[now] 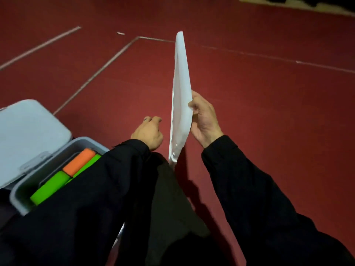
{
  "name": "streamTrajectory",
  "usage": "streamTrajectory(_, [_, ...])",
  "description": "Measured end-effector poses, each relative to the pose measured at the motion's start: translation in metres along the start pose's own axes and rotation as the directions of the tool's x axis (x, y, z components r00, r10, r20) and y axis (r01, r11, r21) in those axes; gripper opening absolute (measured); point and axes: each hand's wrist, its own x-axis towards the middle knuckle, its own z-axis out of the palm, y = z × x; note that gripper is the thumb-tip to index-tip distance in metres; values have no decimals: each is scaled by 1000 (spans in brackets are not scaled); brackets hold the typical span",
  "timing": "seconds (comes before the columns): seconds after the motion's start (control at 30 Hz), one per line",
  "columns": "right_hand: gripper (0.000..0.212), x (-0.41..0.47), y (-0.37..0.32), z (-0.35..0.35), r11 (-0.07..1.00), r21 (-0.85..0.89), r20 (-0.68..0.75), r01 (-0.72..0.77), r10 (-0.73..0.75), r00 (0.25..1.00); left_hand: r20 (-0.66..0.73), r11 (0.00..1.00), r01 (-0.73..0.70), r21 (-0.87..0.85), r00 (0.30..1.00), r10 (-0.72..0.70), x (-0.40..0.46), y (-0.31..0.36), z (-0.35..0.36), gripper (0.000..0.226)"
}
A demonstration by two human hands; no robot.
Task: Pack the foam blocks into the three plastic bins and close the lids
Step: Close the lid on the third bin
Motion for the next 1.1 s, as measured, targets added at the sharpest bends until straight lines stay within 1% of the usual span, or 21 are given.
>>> streamTrajectory(0.07, [49, 1, -6, 28, 1000, 8, 95, -8, 7, 995, -82, 997, 68, -41, 994, -71, -10, -32, -18, 49])
streamTrajectory(0.13, [49, 2, -9, 54, 999, -47, 180, -13, 21, 983, -149, 984, 153, -88, 975, -165, -22, -68, -35, 45])
streamTrajectory(0.2, [51, -2, -10, 80, 991, -133, 267, 0, 36, 963, -184, 964, 231, -134, 950, -253, -37, -103, -50, 46])
streamTrajectory(0.27, [52, -6, -8, 106, 988, -153, 363, 19, 38, 931, -220, 934, 300, -192, 915, -339, -55, -134, -65, 49])
streamTrajectory(0.37, [48, -12, -10, 144, 995, -94, 516, -17, 64, 854, -251, 868, 390, -308, 846, -470, -84, -173, -77, 50])
streamTrajectory(0.47, [37, -16, -11, 170, 978, 49, 648, -202, 123, 752, -252, 741, 468, -482, 736, -629, -116, -200, -74, 47])
streamTrajectory(0.5, [34, -18, -7, 175, 954, 91, 666, -286, 155, 730, -220, 676, 484, -556, 699, -681, -127, -205, -70, 47])
streamTrajectory(0.57, [30, -21, 12, 176, 898, 146, 688, -414, 208, 695, -84, 503, 486, -715, 655, -751, -141, -225, -47, 51])
streamTrajectory(0.6, [26, -24, 25, 173, 869, 147, 703, -472, 243, 668, 26, 362, 462, -810, 644, -765, -149, -234, -32, 56])
streamTrajectory(0.67, [27, -27, 53, 161, 818, 92, 727, -567, 334, 600, 200, 18, 330, -944, 613, -764, -175, -236, -8, 70])
streamTrajectory(0.7, [32, -26, 65, 152, 817, 44, 708, -575, 380, 595, 235, -96, 265, -960, 566, -791, -191, -234, 2, 69])
streamTrajectory(0.73, [36, -26, 75, 144, 824, -4, 687, -566, 413, 597, 234, -131, 234, -963, 496, -836, -205, -233, 13, 64])
streamTrajectory(0.77, [38, -23, 87, 138, 833, -58, 657, -551, 447, 607, 197, -108, 242, -964, 378, -905, -221, -237, 27, 58])
streamTrajectory(0.8, [39, -20, 100, 133, 830, -129, 614, -543, 497, 613, 119, -52, 241, -969, 273, -955, -236, -244, 41, 55])
streamTrajectory(0.83, [42, -16, 115, 128, 814, -208, 542, -542, 557, 629, 57, -7, 231, -973, 212, -976, -251, -246, 51, 52])
streamTrajectory(0.87, [45, -12, 133, 122, 791, -300, 445, -533, 611, 655, 22, 26, 234, -972, 197, -980, -259, -253, 62, 50])
streamTrajectory(0.9, [46, -6, 154, 115, 769, -414, 336, -488, 627, 703, -12, 64, 259, -964, 199, -980, -267, -254, 68, 47])
streamTrajectory(0.93, [44, -3, 172, 109, 727, -550, 247, -412, 612, 751, -23, 80, 281, -956, 200, -979, -268, -257, 73, 41])
streamTrajectory(1.0, [35, -2, 207, 97, 590, -769, 124, -248, 518, 846, 1, 65, 286, -956, 225, -974, -270, -264, 83, 30])
streamTrajectory(1.03, [32, -2, 223, 89, 532, -823, 88, -199, 466, 880, 27, 44, 300, -953, 230, -973, -270, -267, 86, 30])
streamTrajectory(1.1, [32, -8, 251, 71, 468, -853, 13, -229, 458, 889, 52, 35, 372, -928, 220, -974, -269, -281, 100, 39])
